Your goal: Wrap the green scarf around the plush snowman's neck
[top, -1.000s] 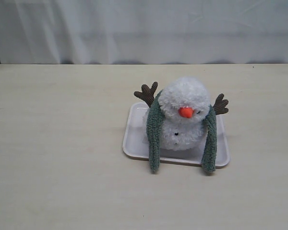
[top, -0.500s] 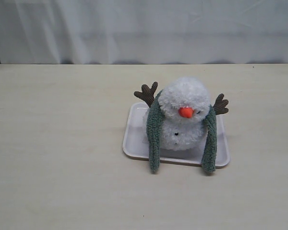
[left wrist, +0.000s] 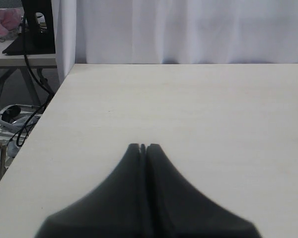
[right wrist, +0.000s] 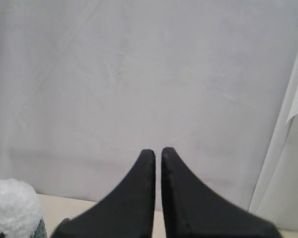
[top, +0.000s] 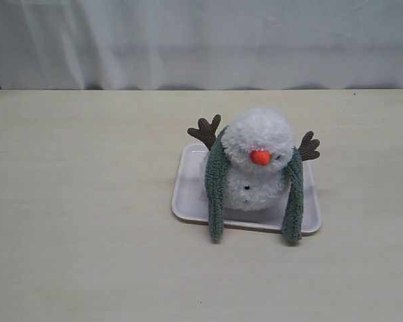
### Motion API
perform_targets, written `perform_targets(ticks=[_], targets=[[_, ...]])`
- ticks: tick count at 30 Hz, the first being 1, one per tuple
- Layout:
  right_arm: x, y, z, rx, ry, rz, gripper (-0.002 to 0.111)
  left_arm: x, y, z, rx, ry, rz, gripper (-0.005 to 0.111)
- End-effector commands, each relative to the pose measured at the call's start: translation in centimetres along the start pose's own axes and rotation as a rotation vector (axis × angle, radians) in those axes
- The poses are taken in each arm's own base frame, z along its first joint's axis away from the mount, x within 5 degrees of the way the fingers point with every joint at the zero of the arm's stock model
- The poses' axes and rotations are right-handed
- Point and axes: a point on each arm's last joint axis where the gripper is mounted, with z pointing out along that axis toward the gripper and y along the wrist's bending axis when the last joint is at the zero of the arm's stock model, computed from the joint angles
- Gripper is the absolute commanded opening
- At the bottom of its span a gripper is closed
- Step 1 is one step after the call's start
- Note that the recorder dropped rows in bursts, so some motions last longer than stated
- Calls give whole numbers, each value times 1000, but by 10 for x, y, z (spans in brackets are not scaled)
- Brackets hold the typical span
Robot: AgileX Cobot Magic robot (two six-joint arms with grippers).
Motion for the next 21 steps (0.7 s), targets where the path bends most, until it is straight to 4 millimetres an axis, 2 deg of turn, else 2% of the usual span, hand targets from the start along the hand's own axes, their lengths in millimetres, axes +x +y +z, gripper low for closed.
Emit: perform_targets(ticks=[1,8,21], targets=[[14,2,0,2,40,40,4,0,0,0,-6,-12,-3,0],[32,5,-1,-3,92,74,4,0,0,0,-6,-12,-3,0],[47,8,-4,-12,256,142,4,0,0,0,-6,-12,-3,0]])
